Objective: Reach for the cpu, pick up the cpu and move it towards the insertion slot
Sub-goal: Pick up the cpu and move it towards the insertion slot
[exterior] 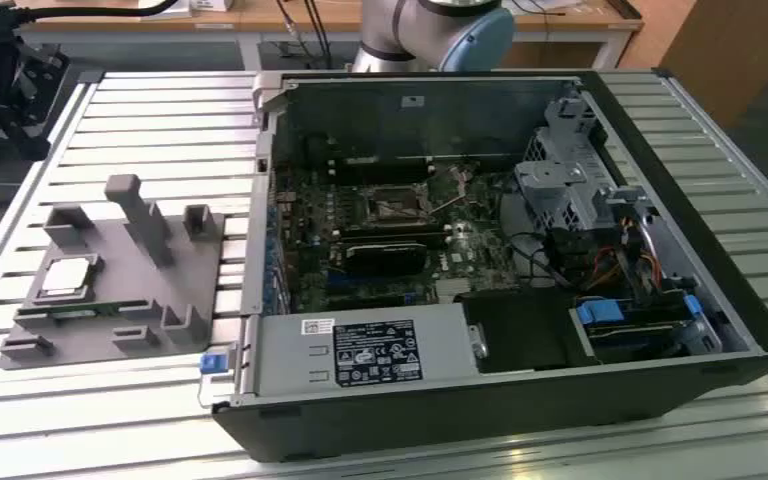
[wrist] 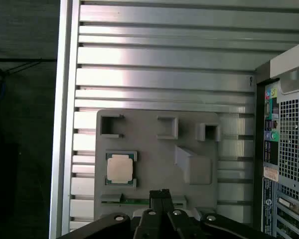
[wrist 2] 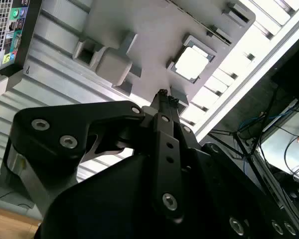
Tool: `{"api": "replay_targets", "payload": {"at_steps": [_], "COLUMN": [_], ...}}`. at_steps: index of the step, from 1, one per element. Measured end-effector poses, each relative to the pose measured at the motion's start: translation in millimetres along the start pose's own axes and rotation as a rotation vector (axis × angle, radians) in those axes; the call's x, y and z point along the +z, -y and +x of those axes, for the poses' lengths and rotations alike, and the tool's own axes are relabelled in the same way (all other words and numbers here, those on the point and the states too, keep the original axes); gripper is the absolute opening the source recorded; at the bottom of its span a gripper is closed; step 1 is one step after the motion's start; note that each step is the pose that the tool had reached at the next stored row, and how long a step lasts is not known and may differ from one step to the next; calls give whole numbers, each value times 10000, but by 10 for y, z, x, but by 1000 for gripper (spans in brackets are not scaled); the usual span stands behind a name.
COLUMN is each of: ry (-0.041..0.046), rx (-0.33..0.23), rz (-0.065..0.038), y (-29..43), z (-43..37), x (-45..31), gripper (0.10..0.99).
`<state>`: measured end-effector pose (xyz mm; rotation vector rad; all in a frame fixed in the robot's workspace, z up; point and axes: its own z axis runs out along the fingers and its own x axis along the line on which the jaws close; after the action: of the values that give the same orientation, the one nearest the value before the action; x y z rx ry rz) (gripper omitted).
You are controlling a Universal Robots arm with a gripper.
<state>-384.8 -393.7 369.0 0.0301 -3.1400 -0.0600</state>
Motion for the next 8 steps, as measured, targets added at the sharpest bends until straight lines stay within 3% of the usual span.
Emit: {"api": "replay_targets", "payload": {"at_steps": [8], "ry": [0], "rx": [0], "rz": [0], "y": [-1], "z": [13], "x": [1], "gripper": [106]}}
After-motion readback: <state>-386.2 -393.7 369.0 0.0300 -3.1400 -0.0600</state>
